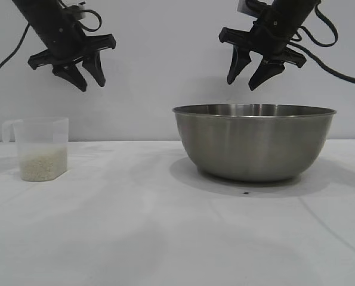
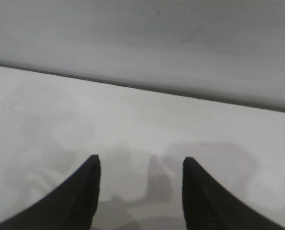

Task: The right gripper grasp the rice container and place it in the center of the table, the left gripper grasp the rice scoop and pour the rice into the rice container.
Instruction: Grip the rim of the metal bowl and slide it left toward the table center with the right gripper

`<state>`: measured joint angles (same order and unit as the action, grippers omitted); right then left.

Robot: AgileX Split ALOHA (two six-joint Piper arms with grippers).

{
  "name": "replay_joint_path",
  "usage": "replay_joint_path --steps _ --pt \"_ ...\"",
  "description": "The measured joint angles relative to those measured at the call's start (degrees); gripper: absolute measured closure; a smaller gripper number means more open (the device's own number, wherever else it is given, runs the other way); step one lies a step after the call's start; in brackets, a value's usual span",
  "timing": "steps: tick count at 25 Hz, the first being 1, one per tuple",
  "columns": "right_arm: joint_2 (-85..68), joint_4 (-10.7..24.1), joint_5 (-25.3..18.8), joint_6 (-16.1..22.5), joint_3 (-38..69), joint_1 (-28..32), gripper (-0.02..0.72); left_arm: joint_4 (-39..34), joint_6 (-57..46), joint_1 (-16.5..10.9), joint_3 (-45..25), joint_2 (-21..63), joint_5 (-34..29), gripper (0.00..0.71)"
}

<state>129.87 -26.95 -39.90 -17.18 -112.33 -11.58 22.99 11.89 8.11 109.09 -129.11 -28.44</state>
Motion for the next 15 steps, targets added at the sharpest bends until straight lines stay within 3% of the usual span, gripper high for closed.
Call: replay_joint_path --steps 10,15 --pt "0.0 -0.2 -0.1 0.0 0.0 0.0 0.358 0.0 0.0 0.0 0.0 0.0 -0.2 0.444" --pt "-0.2 0.9 -3.3 0.0 -0.1 0.1 0.358 -0.2 0.0 0.0 0.0 0.0 -2.3 0.444"
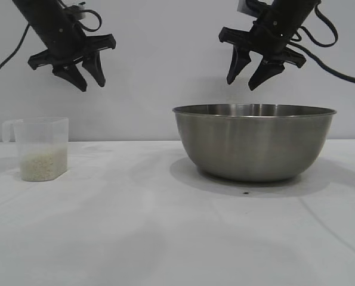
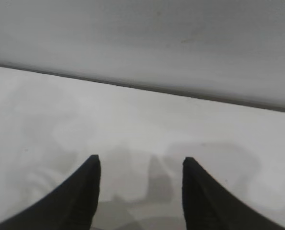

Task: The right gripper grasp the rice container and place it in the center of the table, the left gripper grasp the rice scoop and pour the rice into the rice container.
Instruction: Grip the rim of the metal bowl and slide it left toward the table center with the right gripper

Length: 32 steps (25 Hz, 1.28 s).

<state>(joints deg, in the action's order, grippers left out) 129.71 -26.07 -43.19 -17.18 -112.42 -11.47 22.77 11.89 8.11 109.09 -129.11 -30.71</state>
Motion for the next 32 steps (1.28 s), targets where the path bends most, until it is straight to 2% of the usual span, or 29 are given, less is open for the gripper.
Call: replay_joint_path --steps 11,16,22,25,31,32 --pt "-8.2 2.3 -13.8 0.1 0.0 5.8 0.358 0.1 0.0 0.0 0.0 3.2 -2.8 0.444" --pt "-12.1 3.6 -16.8 0.2 6.1 6.6 0.358 0.1 0.5 0.0 0.0 5.1 -5.1 0.444" --pt "-13.8 6.8 -17.2 0.2 16.1 6.7 0.358 0.1 1.9 0.0 0.0 8.1 -5.6 0.444" --pt "-13.8 8.3 -15.4 0.2 19.9 6.7 0.358 0.1 2.0 0.0 0.0 8.6 -6.3 0.444" --pt "-12.4 8.7 -12.7 0.2 21.6 6.7 0.358 0.1 2.1 0.0 0.0 8.6 -7.1 0.444" --pt "-11.8 8.7 -12.7 0.2 21.6 6.7 0.415 0.1 2.1 0.0 0.0 8.6 -7.4 0.444"
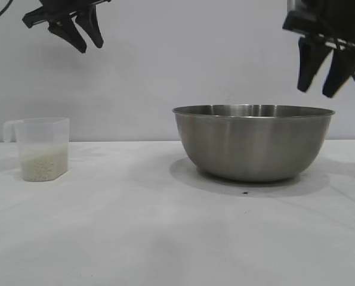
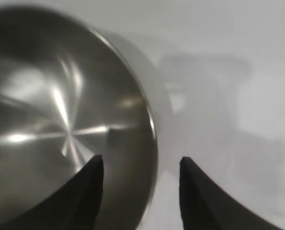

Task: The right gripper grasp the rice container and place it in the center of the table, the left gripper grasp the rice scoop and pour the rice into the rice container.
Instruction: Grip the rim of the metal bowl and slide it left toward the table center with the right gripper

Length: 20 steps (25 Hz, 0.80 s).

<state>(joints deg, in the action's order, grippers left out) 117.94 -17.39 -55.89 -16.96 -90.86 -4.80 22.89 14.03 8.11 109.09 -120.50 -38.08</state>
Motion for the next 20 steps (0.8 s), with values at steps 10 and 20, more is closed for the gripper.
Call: replay_joint_path --steps 10,20 --pt "2.6 0.7 -0.4 0.0 0.0 -4.3 0.703 0.0 0.1 0.0 0.0 0.0 -0.7 0.444" --pt "2.7 2.9 -5.7 0.1 0.0 -13.7 0.653 0.0 0.2 0.0 0.0 0.4 -0.9 0.444"
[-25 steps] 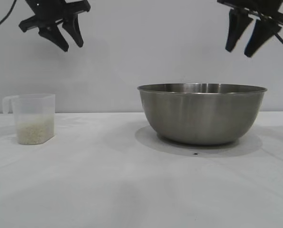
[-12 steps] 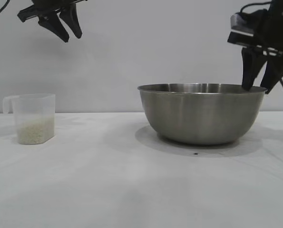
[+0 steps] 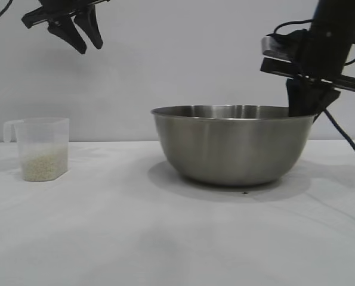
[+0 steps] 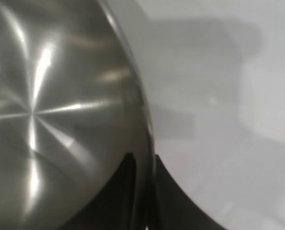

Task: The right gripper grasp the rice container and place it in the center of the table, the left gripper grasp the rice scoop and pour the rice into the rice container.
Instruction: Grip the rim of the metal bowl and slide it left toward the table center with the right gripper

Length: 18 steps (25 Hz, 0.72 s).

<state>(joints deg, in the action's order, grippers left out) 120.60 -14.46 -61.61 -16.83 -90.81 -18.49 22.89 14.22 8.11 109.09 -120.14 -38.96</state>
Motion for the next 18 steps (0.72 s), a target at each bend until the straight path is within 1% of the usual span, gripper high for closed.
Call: replay_joint_path --steps 3,7,8,12,13,16,18 --pt "0.0 0.0 -0.5 0.0 0.0 -2.4 0.653 0.0 0.0 0.0 0.0 0.4 -0.1 0.444" --pt "0.0 0.0 -0.4 0.0 0.0 -3.7 0.653 0.0 0.0 0.0 0.0 0.6 -0.2 0.444" --pt "0.0 0.0 -0.4 0.0 0.0 -3.7 0.590 0.0 0.0 0.0 0.0 0.7 -0.4 0.444" --pt "-1.8 0.7 -0.4 0.0 0.0 -3.7 0.424 0.0 0.0 0.0 0.0 0.8 -1.0 0.444" --pt "-2.6 0.9 -0.4 0.0 0.0 -3.7 0.395 0.0 0.0 0.0 0.0 0.8 -1.1 0.444" --pt "-5.7 0.9 -0.1 0.0 0.3 -3.7 0.402 0.0 0.0 0.0 0.0 0.8 -1.1 0.444" --pt "-7.8 0.9 1.3 0.0 1.5 -3.7 0.402 0.0 0.0 0.0 0.0 0.8 -1.1 0.444"
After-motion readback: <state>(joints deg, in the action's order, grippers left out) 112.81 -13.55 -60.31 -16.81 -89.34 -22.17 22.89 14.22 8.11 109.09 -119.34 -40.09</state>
